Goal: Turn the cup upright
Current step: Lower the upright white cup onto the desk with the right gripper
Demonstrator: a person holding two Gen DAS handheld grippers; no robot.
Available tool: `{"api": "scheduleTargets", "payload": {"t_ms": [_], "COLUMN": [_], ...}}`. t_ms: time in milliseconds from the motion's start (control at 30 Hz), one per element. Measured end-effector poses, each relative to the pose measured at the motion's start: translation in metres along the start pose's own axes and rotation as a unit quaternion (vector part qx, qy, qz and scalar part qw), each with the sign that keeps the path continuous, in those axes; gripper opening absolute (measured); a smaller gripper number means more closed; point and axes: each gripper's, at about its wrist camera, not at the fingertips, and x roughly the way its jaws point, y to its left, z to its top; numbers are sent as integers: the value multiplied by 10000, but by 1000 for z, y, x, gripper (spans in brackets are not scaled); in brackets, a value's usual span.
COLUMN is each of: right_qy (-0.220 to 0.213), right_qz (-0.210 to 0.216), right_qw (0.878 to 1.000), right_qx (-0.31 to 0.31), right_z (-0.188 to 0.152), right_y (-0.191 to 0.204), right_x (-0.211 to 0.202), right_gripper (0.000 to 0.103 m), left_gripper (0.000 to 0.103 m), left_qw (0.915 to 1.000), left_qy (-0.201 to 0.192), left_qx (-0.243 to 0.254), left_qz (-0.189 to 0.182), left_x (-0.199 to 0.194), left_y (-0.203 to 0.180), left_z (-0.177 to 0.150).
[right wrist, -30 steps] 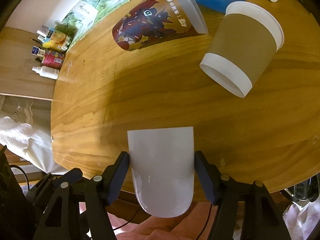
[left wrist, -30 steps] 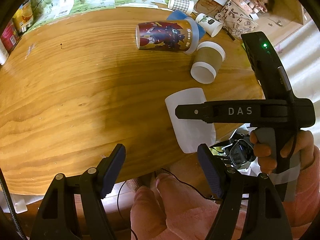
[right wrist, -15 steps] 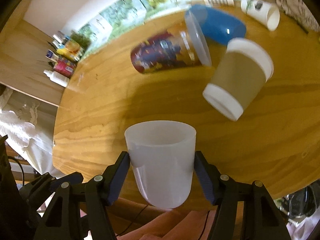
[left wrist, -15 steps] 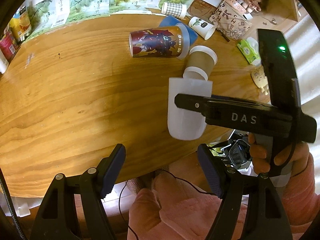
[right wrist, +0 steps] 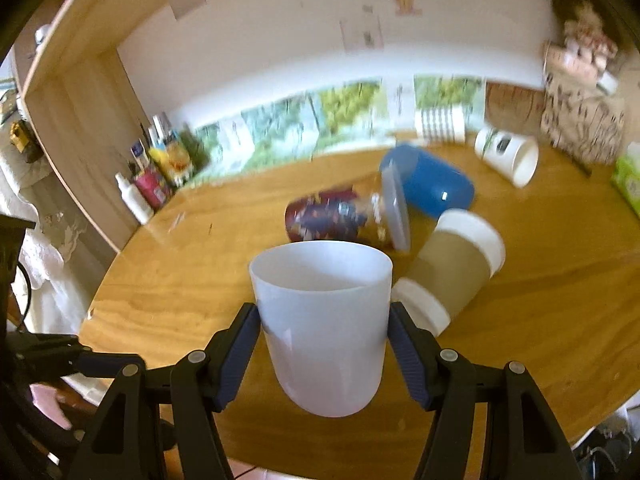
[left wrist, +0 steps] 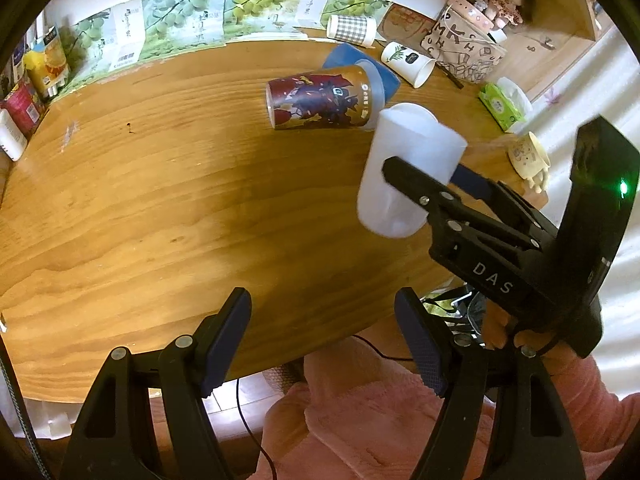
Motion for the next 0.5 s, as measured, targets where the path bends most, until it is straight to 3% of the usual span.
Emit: {"api": "scheduleTargets", "payload": {"t_ms": [267, 500], "right_qy": [-1069, -1499], "right_qz": [-159, -160], "right_qw": [9939, 9879], "right_qx": [-226, -356], "right_z": [-17, -32], "right_y": [-3, -5], "right_x": [-8, -7], "right_gripper": [66, 66], "left_gripper": [77, 77], "left_qw": [9999, 9996], "left_qy": [-11, 52], "left_qx": [-43, -224], "left_qz": [120, 160], "left_x": [-3, -2], "left_y": [6, 11], "left_z": [-4, -7]}}
